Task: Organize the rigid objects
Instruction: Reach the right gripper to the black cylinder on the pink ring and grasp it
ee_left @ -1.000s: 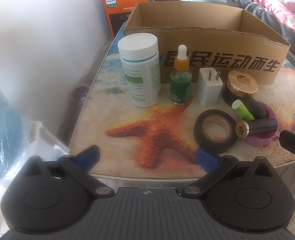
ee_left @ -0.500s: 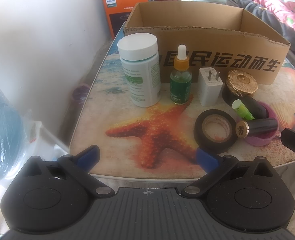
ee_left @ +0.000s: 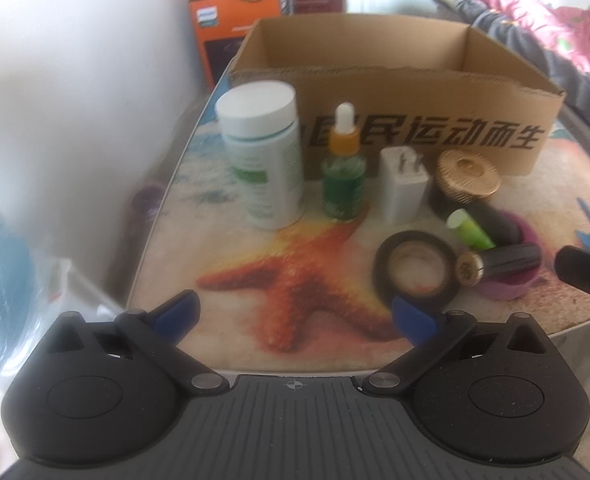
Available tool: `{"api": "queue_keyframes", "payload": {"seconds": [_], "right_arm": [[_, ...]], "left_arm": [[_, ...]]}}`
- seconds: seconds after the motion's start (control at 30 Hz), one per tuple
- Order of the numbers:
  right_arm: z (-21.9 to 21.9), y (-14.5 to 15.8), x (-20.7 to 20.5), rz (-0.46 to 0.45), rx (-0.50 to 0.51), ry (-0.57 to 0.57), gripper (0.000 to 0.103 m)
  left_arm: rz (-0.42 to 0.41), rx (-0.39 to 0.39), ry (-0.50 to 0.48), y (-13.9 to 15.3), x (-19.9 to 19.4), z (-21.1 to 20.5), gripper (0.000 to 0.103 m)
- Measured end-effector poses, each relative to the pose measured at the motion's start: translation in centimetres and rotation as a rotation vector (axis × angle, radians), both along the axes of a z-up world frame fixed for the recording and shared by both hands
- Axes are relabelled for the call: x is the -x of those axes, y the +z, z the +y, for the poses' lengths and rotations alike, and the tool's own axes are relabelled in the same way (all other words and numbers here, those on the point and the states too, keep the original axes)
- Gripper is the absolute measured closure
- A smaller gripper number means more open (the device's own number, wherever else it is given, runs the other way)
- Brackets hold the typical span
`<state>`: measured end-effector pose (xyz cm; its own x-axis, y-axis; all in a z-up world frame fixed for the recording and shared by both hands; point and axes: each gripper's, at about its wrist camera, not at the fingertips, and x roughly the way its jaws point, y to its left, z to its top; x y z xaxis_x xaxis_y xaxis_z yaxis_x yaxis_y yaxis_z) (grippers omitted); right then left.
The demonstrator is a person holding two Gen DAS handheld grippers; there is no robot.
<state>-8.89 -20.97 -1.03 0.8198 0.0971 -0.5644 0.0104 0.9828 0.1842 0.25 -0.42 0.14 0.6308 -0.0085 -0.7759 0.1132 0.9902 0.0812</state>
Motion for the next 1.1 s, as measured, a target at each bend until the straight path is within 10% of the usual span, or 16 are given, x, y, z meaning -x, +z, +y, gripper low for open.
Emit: {"api": "queue_keyframes", "payload": {"seconds": [0.4,0.8,1.1], "right_arm": [[-4.6,-0.4,-1.1,-0.026,-0.314,0.052,0.01],[-6.6,-4.1,-3.0,0.117,-0.557,0.1,0.048],[-7.7,-5.4,-4.3,0.155,-0.632,0.105,0.062]], "left_arm": [[-0.123,0.176,-0.286,0.9,0.4,-2.1,0.002],[0.013,0.236,-0.419,-0.6,-1.0,-5.6,0.053],[0.088,0.311,-0.472,-1.0,-0.5,-5.8,0.064]]}}
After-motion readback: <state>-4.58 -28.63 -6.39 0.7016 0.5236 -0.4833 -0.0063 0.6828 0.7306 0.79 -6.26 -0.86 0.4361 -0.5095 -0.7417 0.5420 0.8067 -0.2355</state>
